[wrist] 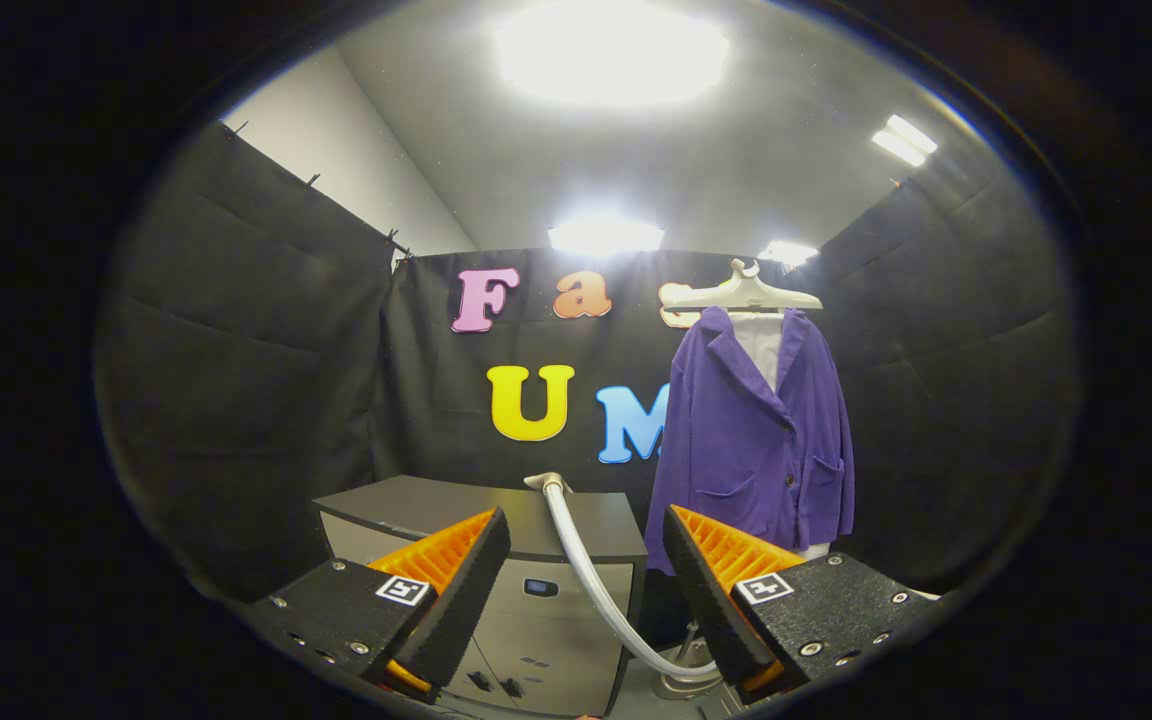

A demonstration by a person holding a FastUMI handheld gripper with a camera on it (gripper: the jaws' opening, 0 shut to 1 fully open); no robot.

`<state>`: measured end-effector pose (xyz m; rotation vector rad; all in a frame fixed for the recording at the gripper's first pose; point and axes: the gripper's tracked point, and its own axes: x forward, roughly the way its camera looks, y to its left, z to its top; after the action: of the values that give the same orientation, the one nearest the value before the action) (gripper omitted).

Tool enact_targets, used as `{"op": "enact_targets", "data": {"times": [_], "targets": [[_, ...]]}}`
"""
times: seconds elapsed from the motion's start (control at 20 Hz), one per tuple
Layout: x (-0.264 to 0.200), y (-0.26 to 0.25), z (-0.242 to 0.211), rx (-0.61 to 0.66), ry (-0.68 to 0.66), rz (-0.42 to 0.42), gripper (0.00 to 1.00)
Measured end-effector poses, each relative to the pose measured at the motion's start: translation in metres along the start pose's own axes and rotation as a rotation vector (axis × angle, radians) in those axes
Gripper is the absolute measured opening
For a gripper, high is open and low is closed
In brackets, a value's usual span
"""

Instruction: Iron the clothes twice with a garment steamer, once on the left side and once on the right side.

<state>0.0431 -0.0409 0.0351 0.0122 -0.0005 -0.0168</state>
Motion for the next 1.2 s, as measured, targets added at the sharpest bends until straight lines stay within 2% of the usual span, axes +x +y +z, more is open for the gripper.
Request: {"op": "enact_targets", "data": {"times": [0.2, 0.35, 0.6, 0.9, 1.2], "targets": [[0.039, 0.000, 0.020, -0.038, 0.026, -0.035, 0.95], [0.076, 0.010, 0.036, -0.062, 0.045, -0.026, 0.95], [0.153, 0.025, 0.052, -0.022, 0.066, -0.020, 0.95], [0.253, 0.034, 0.043, -0.037, 0.155, -0.039, 0.95], [0.344, 0.037, 0.015, -0.005, 0.285, -0.076, 0.95]]}}
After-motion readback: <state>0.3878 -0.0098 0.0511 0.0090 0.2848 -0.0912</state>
